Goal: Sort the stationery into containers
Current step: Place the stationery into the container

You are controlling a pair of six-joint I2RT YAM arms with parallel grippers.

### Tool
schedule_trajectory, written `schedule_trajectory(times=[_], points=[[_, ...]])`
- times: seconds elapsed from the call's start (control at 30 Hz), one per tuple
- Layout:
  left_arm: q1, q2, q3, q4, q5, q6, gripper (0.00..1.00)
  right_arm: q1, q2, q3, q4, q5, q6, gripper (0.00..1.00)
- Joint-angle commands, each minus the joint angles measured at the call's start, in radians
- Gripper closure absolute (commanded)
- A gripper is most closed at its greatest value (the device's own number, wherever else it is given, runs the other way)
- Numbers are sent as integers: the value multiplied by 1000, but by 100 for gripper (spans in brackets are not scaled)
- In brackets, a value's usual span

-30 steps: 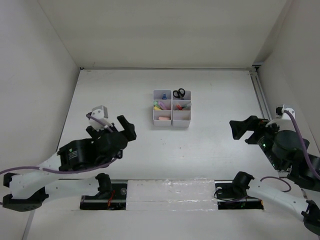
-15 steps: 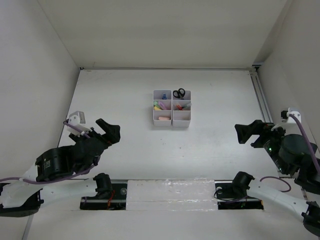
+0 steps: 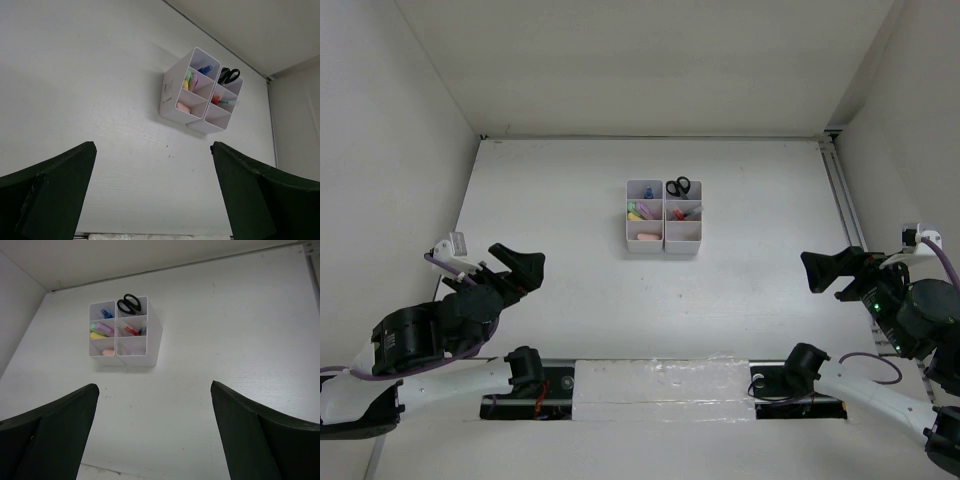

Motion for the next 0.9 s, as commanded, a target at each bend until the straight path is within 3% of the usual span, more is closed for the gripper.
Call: schedule_trajectory(times=[0.0, 0.87], points=[[-1, 2, -11, 3, -66, -68, 0, 9, -14, 26, -4, 2, -12, 0], [-1, -48, -29, 35, -57, -36, 0, 9, -3, 17, 5, 11, -3, 0]])
